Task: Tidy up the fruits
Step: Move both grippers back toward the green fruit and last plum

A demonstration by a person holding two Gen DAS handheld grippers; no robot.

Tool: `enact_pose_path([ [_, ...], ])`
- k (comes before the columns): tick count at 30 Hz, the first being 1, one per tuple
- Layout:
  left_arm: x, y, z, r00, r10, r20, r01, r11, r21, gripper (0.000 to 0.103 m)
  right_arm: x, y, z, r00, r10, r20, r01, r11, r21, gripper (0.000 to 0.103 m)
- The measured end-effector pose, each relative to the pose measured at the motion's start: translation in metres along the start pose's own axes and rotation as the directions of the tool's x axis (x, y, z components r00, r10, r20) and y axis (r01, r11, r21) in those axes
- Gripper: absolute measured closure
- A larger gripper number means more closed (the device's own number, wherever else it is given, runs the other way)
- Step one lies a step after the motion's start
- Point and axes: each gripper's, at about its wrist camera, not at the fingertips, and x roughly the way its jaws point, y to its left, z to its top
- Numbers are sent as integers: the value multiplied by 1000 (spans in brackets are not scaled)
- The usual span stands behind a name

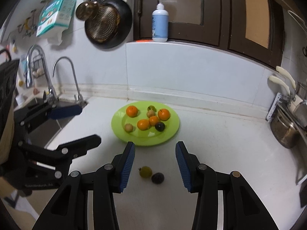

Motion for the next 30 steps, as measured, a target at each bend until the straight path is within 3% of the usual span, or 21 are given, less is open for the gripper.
enact_pose_path([
  [18, 58, -27, -35, 982, -130, -134, 153, 971, 184, 36, 46, 2, -37, 981, 40, -188, -69, 986, -154, 58],
  [30, 106, -27, -49, 944, -229, -238, 276, 942, 192, 50, 88, -8, -55, 966, 76, -247, -123, 976, -180, 59],
])
